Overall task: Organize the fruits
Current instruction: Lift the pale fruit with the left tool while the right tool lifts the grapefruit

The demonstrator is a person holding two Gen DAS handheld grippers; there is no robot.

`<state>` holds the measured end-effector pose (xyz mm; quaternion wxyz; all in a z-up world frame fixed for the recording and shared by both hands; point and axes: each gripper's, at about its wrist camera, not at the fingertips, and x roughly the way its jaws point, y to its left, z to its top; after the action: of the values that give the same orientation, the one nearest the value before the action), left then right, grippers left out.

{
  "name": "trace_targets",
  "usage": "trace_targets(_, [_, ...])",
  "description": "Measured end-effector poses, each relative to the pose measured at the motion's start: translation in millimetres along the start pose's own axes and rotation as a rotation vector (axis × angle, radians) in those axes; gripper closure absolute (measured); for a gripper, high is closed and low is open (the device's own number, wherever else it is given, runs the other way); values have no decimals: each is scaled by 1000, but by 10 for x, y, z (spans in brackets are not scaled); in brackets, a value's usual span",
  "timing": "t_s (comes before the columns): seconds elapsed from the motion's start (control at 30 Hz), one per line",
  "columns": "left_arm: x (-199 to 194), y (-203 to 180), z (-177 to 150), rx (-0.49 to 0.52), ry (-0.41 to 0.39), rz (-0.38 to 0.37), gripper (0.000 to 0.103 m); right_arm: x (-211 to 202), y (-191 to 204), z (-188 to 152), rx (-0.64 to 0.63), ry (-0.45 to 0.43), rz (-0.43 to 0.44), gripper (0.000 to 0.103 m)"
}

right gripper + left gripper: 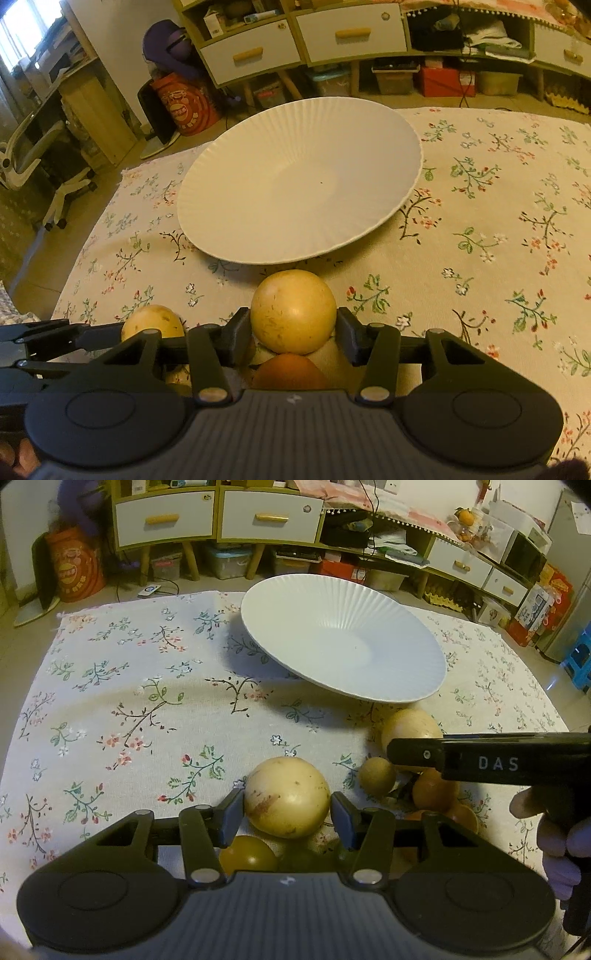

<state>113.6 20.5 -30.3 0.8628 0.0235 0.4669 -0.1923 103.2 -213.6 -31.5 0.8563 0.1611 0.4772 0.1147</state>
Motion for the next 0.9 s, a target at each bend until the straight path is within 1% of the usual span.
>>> trace_targets(0.57, [-175, -95, 88, -13, -45, -34, 63, -258, -29, 41, 59, 35, -13, 57])
trace_targets(0.7, [-214, -151, 126, -5, -64, -34, 64, -353, -61, 94, 88, 13, -8, 57])
trace_targets(0.83, [-241, -217, 156, 0, -78, -34, 65, -436, -95, 187, 112, -30, -1, 57])
trace_targets(0.87, [-251, -239, 160, 4, -84, -35, 67, -442, -97, 209, 118, -41, -4, 57])
trace_targets(0.9, [-267, -270, 174, 11, -96, -37, 72, -443, -94, 229, 120, -51, -8, 57])
